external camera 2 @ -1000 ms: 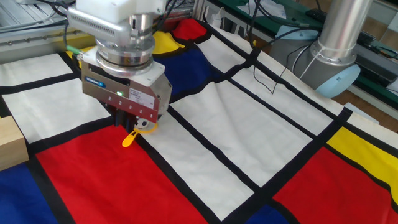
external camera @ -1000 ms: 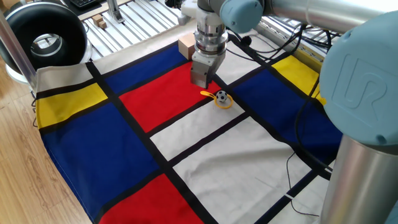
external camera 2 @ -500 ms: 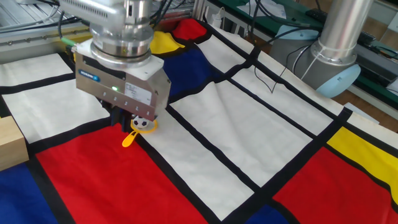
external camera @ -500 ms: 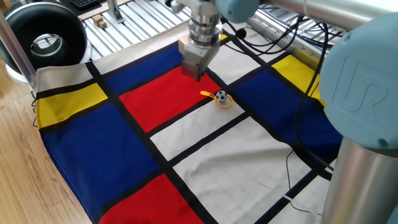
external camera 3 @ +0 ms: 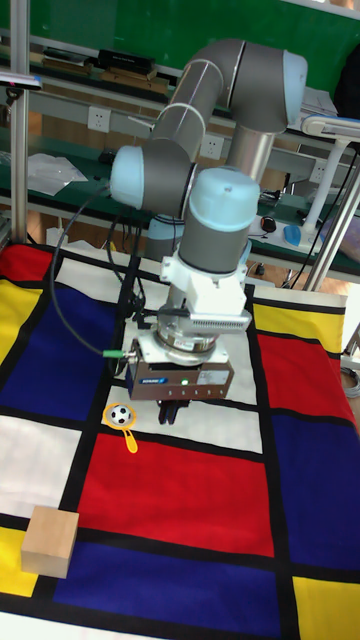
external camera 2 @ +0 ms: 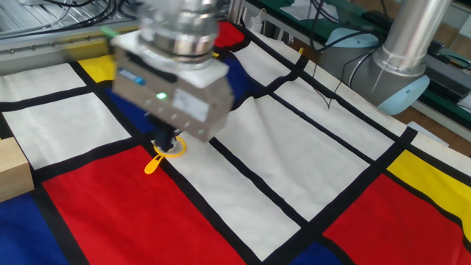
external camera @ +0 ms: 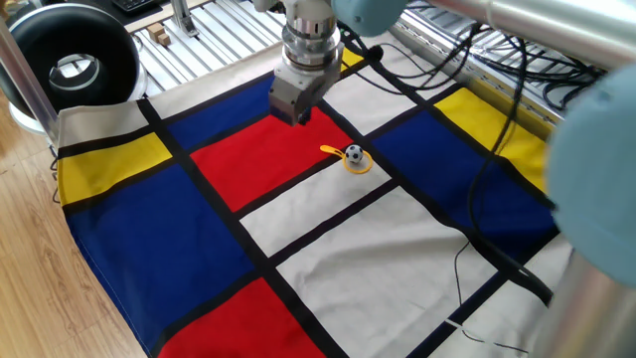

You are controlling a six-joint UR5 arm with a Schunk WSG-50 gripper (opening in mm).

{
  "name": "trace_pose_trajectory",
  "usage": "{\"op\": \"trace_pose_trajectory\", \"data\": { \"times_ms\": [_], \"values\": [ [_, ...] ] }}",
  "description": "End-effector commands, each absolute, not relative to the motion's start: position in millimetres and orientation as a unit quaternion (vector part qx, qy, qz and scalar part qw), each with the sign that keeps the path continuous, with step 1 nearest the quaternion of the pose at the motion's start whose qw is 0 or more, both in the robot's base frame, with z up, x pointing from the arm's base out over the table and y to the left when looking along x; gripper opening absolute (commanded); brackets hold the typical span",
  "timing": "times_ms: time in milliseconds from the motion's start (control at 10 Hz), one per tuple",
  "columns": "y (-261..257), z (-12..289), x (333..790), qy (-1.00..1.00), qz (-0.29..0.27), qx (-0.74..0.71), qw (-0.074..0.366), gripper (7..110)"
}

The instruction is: Attach the bubble ring to the ball

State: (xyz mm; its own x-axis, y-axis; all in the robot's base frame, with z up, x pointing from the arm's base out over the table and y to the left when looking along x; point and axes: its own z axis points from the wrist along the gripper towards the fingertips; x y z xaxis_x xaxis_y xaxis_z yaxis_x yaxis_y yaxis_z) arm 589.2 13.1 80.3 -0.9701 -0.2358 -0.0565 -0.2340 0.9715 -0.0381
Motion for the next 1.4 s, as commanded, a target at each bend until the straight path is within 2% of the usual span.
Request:
{"op": "trace_pose_trajectory", "data": {
  "times_ms": [0, 200, 400, 500, 600, 800, 1000, 1300],
  "values": [
    [4.9, 73.9, 529.0, 0.998, -0.017, -0.056, 0.005, 7],
    [-5.2, 70.0, 524.0, 0.999, -0.015, -0.030, 0.001, 7],
    [-6.7, 68.8, 545.8, 0.999, -0.019, -0.016, 0.043, 7],
    [-10.0, 68.3, 534.0, 1.000, -0.024, -0.004, 0.020, 7],
    [-18.8, 64.3, 505.6, 0.998, -0.039, 0.005, -0.041, 7],
    [-16.6, 49.7, 503.7, 0.999, -0.025, 0.002, -0.045, 7],
    [-15.5, 49.0, 493.1, 0.997, -0.021, -0.009, -0.068, 7],
    [-17.1, 46.8, 492.3, 0.997, -0.022, -0.034, -0.070, 7]
  ]
}}
